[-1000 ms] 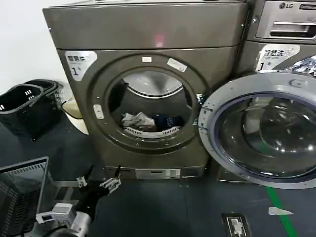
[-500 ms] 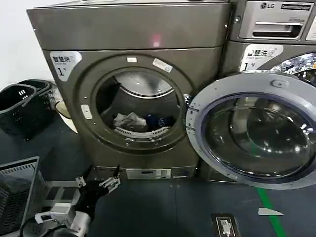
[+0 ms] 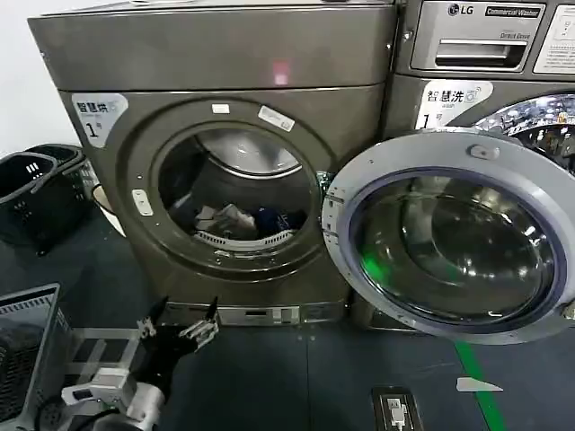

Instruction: Grasp the clothes from the dryer.

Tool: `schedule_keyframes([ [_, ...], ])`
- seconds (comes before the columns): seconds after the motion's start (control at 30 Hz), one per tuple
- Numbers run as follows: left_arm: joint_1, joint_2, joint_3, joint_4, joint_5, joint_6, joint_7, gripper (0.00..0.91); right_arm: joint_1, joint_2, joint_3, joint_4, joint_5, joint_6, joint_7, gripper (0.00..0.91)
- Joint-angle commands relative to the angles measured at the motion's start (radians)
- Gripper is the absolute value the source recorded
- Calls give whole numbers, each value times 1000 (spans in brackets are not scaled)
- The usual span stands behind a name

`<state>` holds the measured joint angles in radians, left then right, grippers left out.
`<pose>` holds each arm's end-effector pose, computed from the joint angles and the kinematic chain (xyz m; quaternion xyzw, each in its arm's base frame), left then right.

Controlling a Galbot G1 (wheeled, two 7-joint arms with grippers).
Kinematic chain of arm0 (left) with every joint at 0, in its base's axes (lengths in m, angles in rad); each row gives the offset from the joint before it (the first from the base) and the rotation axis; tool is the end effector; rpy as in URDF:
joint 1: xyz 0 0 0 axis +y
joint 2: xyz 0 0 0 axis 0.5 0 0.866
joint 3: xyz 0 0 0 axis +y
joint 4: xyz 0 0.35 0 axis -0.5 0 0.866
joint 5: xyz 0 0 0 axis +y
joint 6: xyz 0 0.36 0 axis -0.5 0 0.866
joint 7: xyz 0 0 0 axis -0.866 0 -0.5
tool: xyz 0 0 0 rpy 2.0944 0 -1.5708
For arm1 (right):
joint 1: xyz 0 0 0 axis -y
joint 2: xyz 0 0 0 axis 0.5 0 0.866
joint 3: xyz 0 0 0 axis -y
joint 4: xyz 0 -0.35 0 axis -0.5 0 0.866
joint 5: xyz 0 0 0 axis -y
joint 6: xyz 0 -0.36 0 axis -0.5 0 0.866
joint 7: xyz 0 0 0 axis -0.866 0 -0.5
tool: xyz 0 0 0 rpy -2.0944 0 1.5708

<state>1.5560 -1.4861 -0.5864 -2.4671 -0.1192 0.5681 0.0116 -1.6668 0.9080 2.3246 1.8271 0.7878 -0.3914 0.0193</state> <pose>0.1631 0.0199 -0.1682 -0.0217 -0.9957 0.0020 0.0896 -0.0620 -0.4265 0.0500 0.5264 0.8169 -0.1193 0.2034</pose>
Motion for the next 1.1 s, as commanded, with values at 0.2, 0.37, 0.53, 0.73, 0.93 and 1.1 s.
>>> schedule_keyframes([
  [0.2, -1, 2, 7, 2, 17, -32, 19, 907, 2, 1, -2, 6, 20, 37, 4, 907],
  [0.37, -13, 1, 7, 6, 19, -34, 25, 907, 0, 2, 6, 7, 23, 37, 1, 907],
  [0.53, -24, 4, 8, 12, 16, -34, 29, 907, -4, 11, 7, 7, 28, 91, -24, 907],
  [0.73, -29, 6, 11, 16, 17, -33, 33, 907, -8, 12, 13, 1, 30, 100, -25, 907],
  [0.93, -27, 6, 11, 13, 17, -32, 34, 907, -8, 12, 13, 1, 30, 102, -26, 907],
  [1.1, -24, 13, 10, 7, 16, -33, 36, 907, -11, 17, 17, 2, 32, 102, -26, 907],
])
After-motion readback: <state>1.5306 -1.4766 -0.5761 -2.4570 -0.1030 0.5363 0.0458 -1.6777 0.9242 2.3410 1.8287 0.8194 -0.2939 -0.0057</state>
